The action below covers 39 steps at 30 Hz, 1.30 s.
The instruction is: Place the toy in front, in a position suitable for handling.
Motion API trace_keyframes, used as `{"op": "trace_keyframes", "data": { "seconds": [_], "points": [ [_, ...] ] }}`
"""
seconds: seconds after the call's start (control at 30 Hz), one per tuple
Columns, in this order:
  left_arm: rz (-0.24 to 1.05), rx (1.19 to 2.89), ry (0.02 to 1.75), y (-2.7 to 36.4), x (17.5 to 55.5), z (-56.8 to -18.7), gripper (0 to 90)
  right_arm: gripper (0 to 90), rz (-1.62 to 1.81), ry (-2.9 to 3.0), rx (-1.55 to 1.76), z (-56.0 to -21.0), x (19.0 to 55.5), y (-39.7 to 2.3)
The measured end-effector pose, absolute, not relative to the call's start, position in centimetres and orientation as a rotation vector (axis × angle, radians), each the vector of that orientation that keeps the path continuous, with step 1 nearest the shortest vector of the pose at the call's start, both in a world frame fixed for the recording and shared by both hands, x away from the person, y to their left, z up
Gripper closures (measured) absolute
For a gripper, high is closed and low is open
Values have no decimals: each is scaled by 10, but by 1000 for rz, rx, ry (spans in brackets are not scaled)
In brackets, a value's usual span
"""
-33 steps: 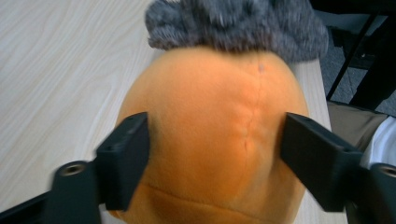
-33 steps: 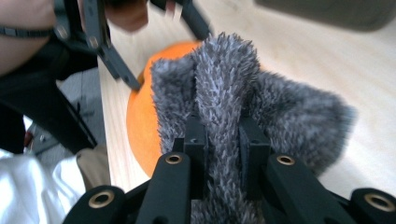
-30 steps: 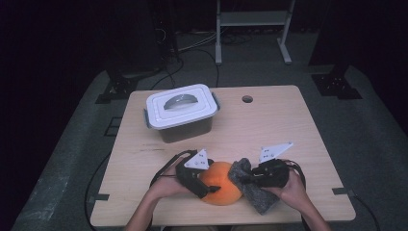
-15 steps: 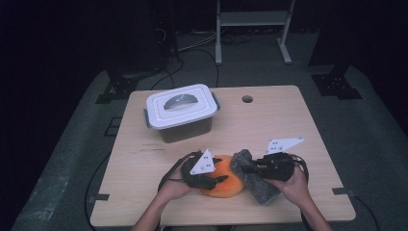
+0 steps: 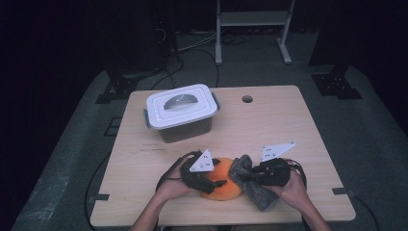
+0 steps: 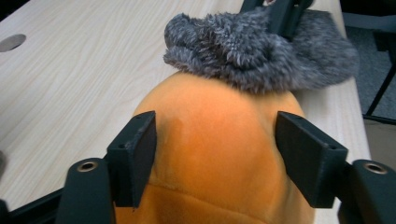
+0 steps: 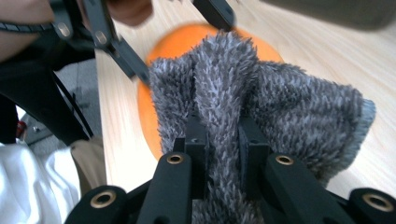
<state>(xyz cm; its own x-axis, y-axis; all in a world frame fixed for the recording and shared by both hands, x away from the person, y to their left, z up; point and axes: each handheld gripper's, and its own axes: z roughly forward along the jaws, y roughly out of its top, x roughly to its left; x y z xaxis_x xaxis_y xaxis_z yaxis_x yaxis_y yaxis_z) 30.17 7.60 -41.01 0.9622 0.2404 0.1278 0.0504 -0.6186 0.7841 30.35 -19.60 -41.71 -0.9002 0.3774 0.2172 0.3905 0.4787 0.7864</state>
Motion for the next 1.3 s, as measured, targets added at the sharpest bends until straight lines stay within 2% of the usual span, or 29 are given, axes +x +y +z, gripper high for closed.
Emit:
{"op": "trace_keyframes", "data": {
  "seconds": [0.17, 0.33, 0.4, 0.6, 0.73, 0.77, 0.83, 0.9, 0.93, 1.07, 1.3],
  "points": [
    [262, 2231, 191, 76, 300, -409, 331, 771, -1409, -2701, -756, -420, 302, -211],
    [252, 2243, 157, 73, 297, -406, 317, 770, -1508, -2670, -750, -410, 304, -204],
    [256, 2250, 157, 74, 298, -404, 279, 770, -1479, -2684, -733, -412, 305, -197],
    [215, 2245, 230, 79, 306, -404, 88, 769, -1446, -2677, -642, -418, 300, -192],
    [129, 2269, 278, 78, 312, -415, 55, 769, -1443, -2665, -619, -420, 298, -194],
    [136, 2268, 274, 78, 312, -416, 70, 769, -1443, -2669, -625, -420, 298, -194],
    [175, 2258, 258, 80, 311, -416, 232, 770, -1439, -2676, -644, -419, 300, -195],
    [233, 2243, 239, 81, 308, -413, 339, 773, -1462, -2666, -674, -416, 301, -197],
    [256, 2225, 236, 81, 307, -411, 362, 775, -1465, -2674, -680, -413, 301, -198],
    [378, 2162, 233, 76, 302, -407, 374, 778, -1582, -2658, -711, -401, 301, -202],
    [365, 2200, 239, 75, 302, -413, 345, 775, -1539, -2679, -734, -410, 306, -199]
  ]
}}
